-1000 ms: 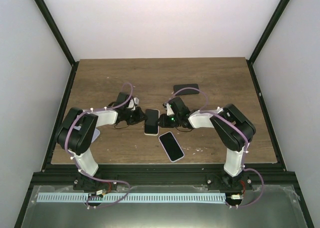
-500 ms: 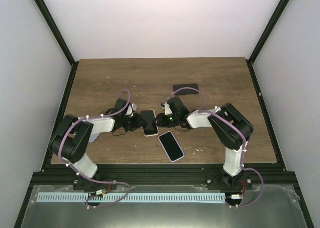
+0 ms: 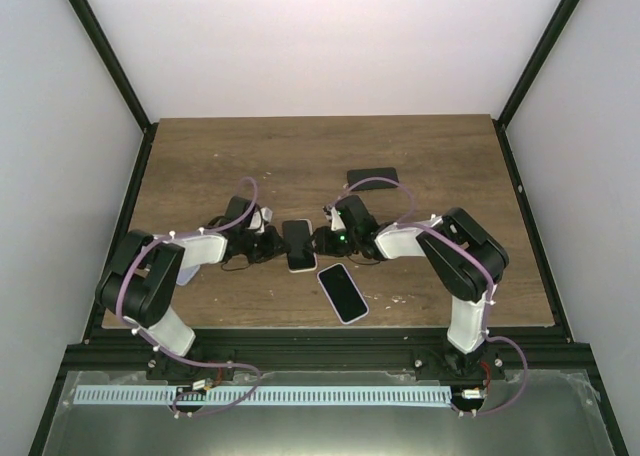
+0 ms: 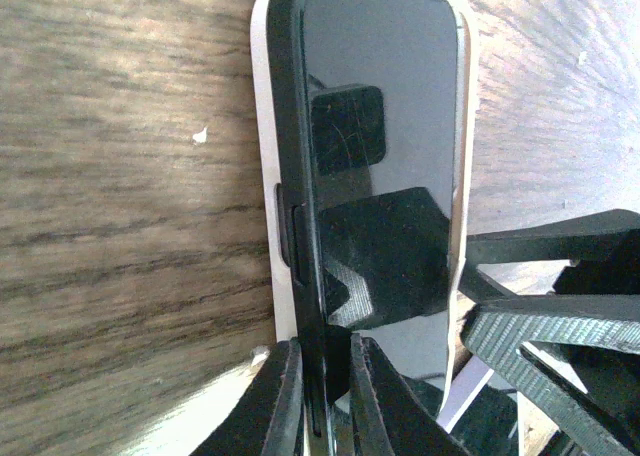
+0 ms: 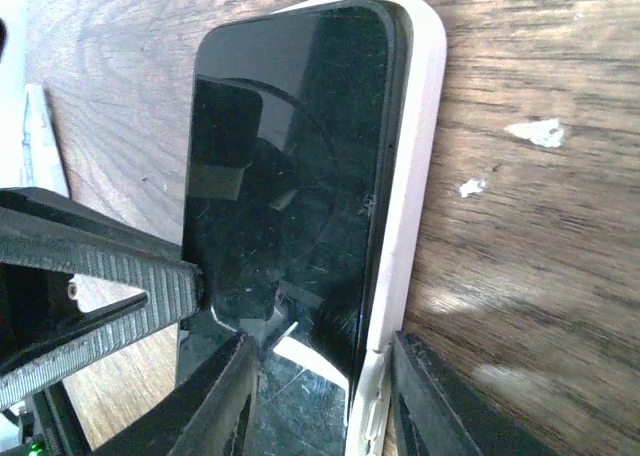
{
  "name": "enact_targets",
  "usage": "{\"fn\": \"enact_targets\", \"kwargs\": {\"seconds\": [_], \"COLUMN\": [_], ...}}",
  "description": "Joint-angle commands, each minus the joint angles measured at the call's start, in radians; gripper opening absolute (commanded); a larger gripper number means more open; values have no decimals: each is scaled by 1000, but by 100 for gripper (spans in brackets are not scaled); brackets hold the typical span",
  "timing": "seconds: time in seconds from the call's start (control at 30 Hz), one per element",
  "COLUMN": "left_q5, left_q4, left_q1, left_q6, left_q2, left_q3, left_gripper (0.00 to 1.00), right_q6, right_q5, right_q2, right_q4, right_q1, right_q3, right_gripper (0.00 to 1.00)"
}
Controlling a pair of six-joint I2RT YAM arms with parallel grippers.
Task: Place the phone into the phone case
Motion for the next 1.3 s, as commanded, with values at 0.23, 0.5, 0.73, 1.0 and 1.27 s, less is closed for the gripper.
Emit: {"fn": "enact_targets", "kwargs": {"seconds": [0.23,0.5,0.73,1.0,1.27], "left_q5": [10,41,8,-27,-9], "left_q4": [38,44,-2,-30,-6], "left_q1": [9,35,82,94,95], "left_q6": [13,32,39,66,102], "left_q2": [47,42,-12,-6,65], "left_q3": [-50,-65,-48,30,83], "left_gripper": [11,24,37,40,27], "right_q6": [131,230,108,28,29], "right_q5": [-212,-315,-145,24,21], "right_q2": [30,57,42,45,70], "right_q4": [246,400,133,-57,-18], "right_q1": [3,3,-5,-16,-17], "right_q3": [6,-4,43,105,118], "right_gripper": [36,36,34,32,23]}}
